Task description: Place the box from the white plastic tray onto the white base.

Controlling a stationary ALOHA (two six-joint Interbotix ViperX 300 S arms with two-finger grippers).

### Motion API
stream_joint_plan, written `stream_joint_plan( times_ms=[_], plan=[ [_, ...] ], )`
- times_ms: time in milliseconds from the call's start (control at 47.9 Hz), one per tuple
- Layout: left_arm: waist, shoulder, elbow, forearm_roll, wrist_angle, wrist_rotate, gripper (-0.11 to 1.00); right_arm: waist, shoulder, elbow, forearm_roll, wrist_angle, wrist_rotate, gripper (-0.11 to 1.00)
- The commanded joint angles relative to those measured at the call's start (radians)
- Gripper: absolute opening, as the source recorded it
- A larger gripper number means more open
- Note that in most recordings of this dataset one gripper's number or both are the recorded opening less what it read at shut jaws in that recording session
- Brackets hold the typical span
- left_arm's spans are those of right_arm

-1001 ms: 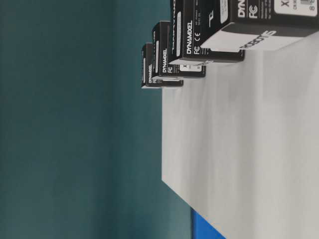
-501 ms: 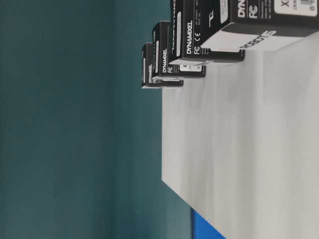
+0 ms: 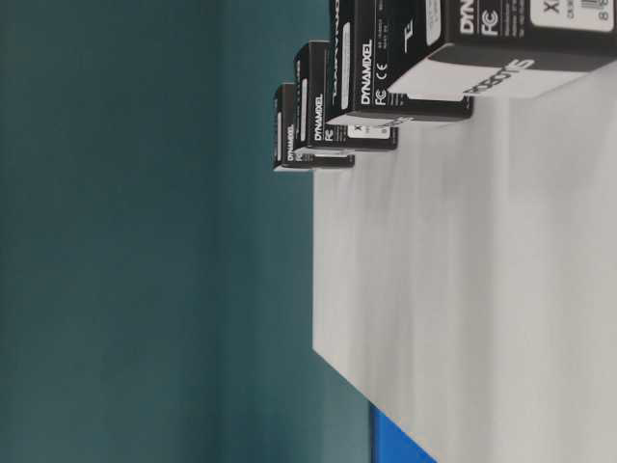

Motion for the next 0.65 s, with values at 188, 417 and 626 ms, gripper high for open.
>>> stream_joint_plan(
  times_ms=[188,417,626],
  plan=[
    [-0.002,0.008,-0.023,0.003,-0.011,-0.002,-0.07,-0.002,0.003,-0.006,0.009,-0.011,0.0,0.99],
    [-0.002,0.009,-0.021,0.003,-0.011,0.0,-0.07,-0.002,0.003,-0.005,0.014,-0.011,0.002,0.99],
    [-0.002,0.009,-0.021,0.003,-0.011,-0.002,-0.07,-0.002,0.003,0.0,0.015,-0.012,0.0,0.99]
  ],
)
